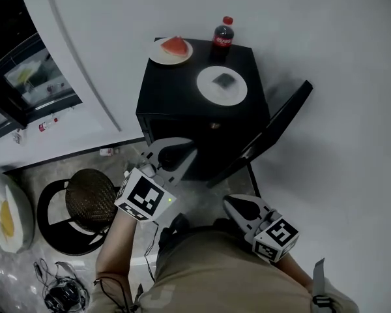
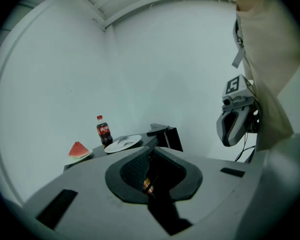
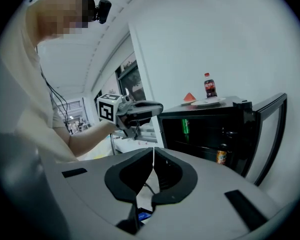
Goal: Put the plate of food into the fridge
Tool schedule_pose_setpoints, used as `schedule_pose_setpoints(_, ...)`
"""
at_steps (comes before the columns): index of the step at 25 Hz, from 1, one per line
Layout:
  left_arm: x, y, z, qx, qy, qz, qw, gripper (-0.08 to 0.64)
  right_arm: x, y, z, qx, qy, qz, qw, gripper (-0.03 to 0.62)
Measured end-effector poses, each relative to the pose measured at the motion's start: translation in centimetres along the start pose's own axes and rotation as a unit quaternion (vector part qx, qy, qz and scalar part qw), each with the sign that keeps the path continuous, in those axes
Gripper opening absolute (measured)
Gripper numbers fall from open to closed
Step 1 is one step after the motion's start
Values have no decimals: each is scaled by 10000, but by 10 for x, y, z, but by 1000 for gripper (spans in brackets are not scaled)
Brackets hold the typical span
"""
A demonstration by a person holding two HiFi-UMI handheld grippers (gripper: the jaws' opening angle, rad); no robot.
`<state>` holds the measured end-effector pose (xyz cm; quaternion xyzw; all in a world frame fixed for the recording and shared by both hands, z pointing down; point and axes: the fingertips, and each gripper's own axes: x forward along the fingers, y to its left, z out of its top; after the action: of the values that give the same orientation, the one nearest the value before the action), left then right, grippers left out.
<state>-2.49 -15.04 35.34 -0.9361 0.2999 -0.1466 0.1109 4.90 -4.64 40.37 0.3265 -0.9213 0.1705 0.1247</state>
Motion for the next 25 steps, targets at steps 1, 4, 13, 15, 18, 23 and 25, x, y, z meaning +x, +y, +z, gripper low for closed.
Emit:
schedule_pose_setpoints(1, 3, 5, 1, 69, -4, 13, 10000, 12, 2, -1, 1, 37, 12, -11, 10000, 21)
schedule_pose_setpoints(4, 16, 18, 2, 196, 64, -28, 9998, 95, 9, -7, 5, 45, 33, 29, 10000, 21)
schedule_pose_setpoints(13, 72, 24, -11, 1189, 983, -221, 9878, 290, 19, -44, 13, 226, -46, 319, 9992, 21)
schedule_pose_setpoints(15, 87, 24, -12, 1520, 1219, -282, 9804, 299, 22, -51, 16, 242, -26, 435, 9988, 21)
schedule_pose_setpoints(18, 107, 30, -17, 2077, 1619, -320, 9642, 308, 25, -63, 17, 230, 1, 568, 9981, 21)
schedule_pose_setpoints(23, 129, 36, -24, 2791, 2076, -379, 9368, 311, 26, -81, 19, 420, -82, 646, 9970, 21)
schedule_pose_setpoints(25, 134, 36, -28, 2884, 2197, -486, 9307, 313, 26, -86, 19, 444, -88, 667, 9967, 21)
